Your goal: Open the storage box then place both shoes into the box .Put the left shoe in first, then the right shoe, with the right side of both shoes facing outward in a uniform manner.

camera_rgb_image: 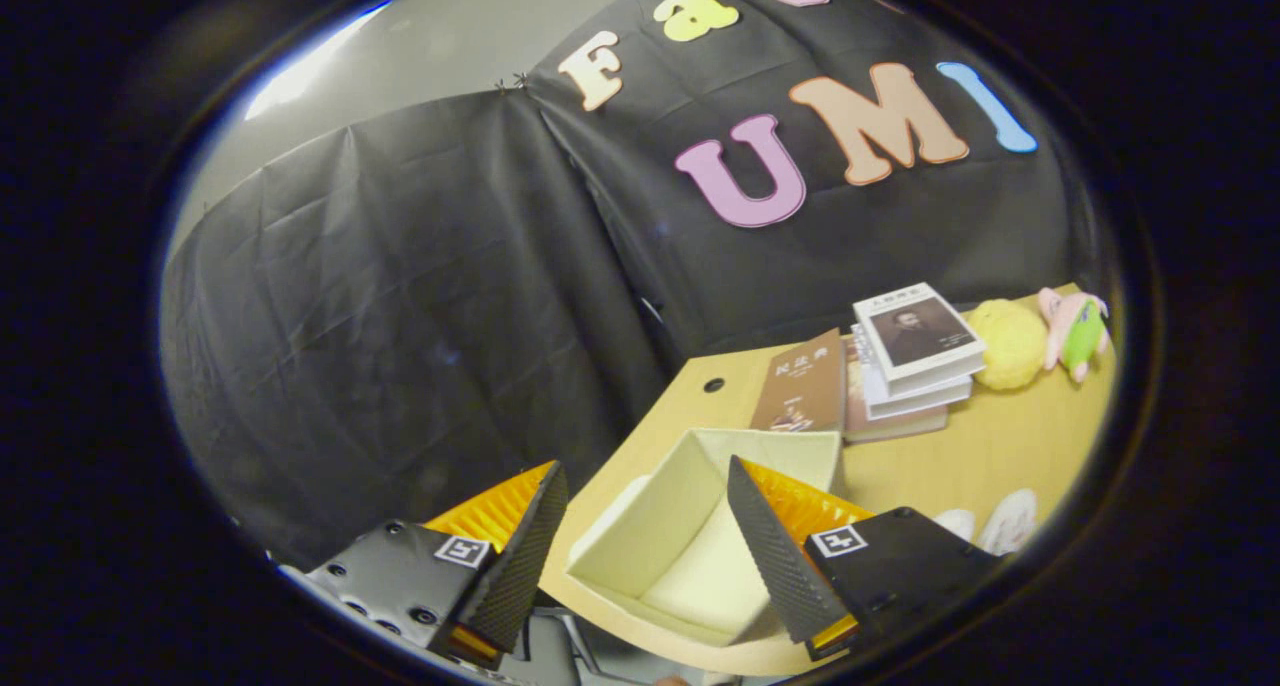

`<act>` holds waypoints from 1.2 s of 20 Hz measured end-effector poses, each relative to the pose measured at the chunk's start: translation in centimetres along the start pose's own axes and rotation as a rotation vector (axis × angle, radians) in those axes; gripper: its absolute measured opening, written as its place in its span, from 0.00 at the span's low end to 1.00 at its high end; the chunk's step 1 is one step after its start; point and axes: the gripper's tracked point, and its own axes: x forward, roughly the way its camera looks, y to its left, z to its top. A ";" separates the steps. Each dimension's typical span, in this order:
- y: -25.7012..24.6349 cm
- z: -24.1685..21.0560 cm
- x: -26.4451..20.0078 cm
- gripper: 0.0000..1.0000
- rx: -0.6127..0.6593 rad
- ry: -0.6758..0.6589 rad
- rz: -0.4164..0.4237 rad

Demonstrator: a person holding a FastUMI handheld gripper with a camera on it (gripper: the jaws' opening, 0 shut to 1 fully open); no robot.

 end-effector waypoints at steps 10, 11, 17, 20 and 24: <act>-13.4 -2.2 -5.4 1.00 -0.107 0.039 -0.199; -14.5 -2.8 -5.7 1.00 -0.115 0.047 -0.206; -20.0 -7.4 -6.3 1.00 -0.129 0.147 -0.239; -21.9 -10.3 -6.5 1.00 -0.146 0.213 -0.239; -24.1 -14.1 -6.2 1.00 -0.170 0.312 -0.239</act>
